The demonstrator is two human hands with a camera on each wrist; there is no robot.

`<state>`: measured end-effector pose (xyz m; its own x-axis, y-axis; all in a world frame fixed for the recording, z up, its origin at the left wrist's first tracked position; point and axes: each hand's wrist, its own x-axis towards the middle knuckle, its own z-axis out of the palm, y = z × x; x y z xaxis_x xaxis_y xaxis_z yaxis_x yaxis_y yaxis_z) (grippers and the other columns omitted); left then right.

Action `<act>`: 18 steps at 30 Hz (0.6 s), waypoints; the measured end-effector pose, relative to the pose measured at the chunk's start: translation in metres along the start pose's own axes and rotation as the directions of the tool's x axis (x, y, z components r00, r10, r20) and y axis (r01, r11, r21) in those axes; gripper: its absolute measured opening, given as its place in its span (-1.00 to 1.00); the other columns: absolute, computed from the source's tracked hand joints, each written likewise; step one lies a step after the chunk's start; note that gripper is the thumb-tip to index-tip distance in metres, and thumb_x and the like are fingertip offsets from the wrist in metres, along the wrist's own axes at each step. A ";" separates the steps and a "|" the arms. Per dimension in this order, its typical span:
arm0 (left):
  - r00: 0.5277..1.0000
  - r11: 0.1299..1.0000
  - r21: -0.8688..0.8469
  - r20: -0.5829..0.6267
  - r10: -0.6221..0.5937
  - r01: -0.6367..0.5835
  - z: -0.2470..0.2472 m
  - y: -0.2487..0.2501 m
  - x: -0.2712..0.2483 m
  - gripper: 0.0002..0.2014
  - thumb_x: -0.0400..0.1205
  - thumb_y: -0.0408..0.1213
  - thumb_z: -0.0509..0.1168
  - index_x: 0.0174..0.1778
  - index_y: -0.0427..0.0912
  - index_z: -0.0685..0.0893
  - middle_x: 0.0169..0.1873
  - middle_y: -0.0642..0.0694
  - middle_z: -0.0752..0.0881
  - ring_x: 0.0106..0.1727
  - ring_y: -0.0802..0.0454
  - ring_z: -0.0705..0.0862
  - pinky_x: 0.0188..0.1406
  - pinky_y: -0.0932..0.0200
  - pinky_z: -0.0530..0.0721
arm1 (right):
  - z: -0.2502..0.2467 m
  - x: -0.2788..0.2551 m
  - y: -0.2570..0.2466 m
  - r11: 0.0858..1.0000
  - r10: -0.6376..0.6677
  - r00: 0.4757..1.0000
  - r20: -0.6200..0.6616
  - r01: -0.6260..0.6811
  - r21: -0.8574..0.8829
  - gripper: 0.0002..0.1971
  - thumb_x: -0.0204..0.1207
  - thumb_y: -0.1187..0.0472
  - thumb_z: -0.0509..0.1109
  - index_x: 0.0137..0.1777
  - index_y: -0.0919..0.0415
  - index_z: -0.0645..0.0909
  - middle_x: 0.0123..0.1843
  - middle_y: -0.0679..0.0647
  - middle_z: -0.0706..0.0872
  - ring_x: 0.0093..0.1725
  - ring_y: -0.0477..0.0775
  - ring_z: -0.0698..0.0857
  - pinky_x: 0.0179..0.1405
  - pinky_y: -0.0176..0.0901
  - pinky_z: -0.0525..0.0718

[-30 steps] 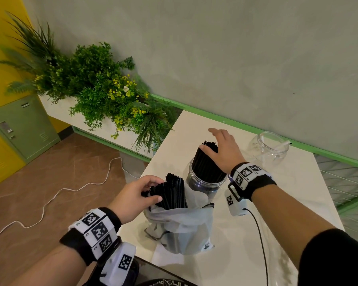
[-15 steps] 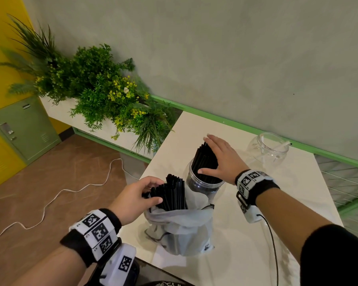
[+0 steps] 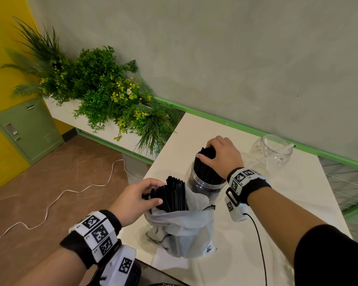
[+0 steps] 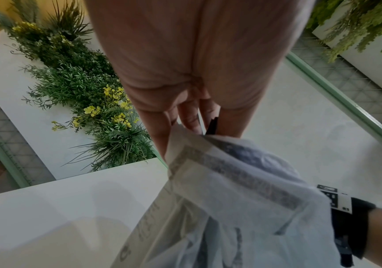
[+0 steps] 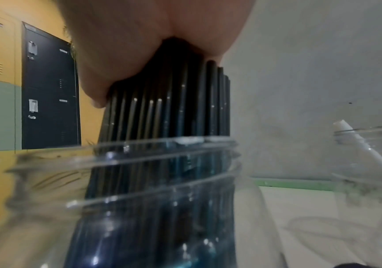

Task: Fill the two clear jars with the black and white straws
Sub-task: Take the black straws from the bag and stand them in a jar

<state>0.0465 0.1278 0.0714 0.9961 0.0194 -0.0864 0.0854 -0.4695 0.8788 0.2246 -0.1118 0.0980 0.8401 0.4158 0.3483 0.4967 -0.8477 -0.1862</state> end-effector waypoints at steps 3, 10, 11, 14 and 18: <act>1.000 1.000 -0.003 0.004 0.001 -0.001 0.000 0.000 0.000 -0.63 0.50 -0.30 0.50 0.04 0.31 0.65 0.09 0.22 0.71 0.17 0.33 0.62 0.27 0.21 0.55 | 0.002 0.005 0.002 0.994 0.059 0.996 0.064 -0.053 -0.098 -0.35 0.43 -0.34 0.35 0.37 0.06 0.46 0.28 0.05 0.50 0.28 0.17 0.44 0.23 0.09 0.52; 1.000 1.000 -0.020 0.004 -0.017 0.018 0.000 0.001 -0.001 -0.63 0.49 -0.31 0.50 0.04 0.28 0.64 0.07 0.20 0.71 0.18 0.24 0.64 0.29 0.12 0.57 | 0.005 0.008 -0.002 0.984 -0.123 0.981 0.148 0.140 -0.108 -0.50 0.59 -0.18 0.21 0.51 -0.13 0.38 0.40 -0.01 0.50 0.36 0.17 0.42 0.24 0.17 0.52; 1.000 1.000 -0.023 0.004 -0.018 0.018 -0.001 0.001 -0.001 -0.63 0.49 -0.31 0.50 0.05 0.28 0.64 0.07 0.19 0.71 0.18 0.23 0.65 0.29 0.12 0.57 | 0.006 0.007 -0.003 0.983 -0.130 0.978 0.163 0.149 -0.109 -0.51 0.58 -0.21 0.21 0.49 -0.15 0.41 0.39 -0.04 0.52 0.36 0.15 0.43 0.23 0.14 0.53; 1.000 1.000 -0.019 0.005 -0.023 0.023 -0.001 0.002 -0.002 -0.63 0.50 -0.31 0.49 0.06 0.27 0.63 0.08 0.18 0.71 0.18 0.24 0.64 0.28 0.16 0.57 | 0.006 0.010 -0.003 0.969 -0.110 0.959 0.262 0.163 -0.187 -0.52 0.53 -0.33 0.19 0.37 -0.16 0.54 0.30 -0.09 0.59 0.26 0.11 0.51 0.15 0.06 0.56; 1.000 1.000 -0.006 0.009 -0.020 0.020 -0.001 0.004 -0.003 -0.64 0.51 -0.29 0.49 0.07 0.26 0.63 0.09 0.19 0.70 0.20 0.31 0.60 0.24 0.24 0.54 | 0.009 0.009 -0.004 0.998 -0.017 0.999 0.051 0.014 0.065 -0.71 0.58 -0.11 0.29 0.06 0.08 0.62 0.03 -0.02 0.64 0.05 0.11 0.59 -0.08 -0.01 0.62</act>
<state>0.0443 0.1267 0.0758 0.9939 0.0209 -0.1080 0.1054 -0.4636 0.8797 0.2321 -0.1017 0.0940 0.8416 0.4467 0.3037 0.5214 -0.8188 -0.2404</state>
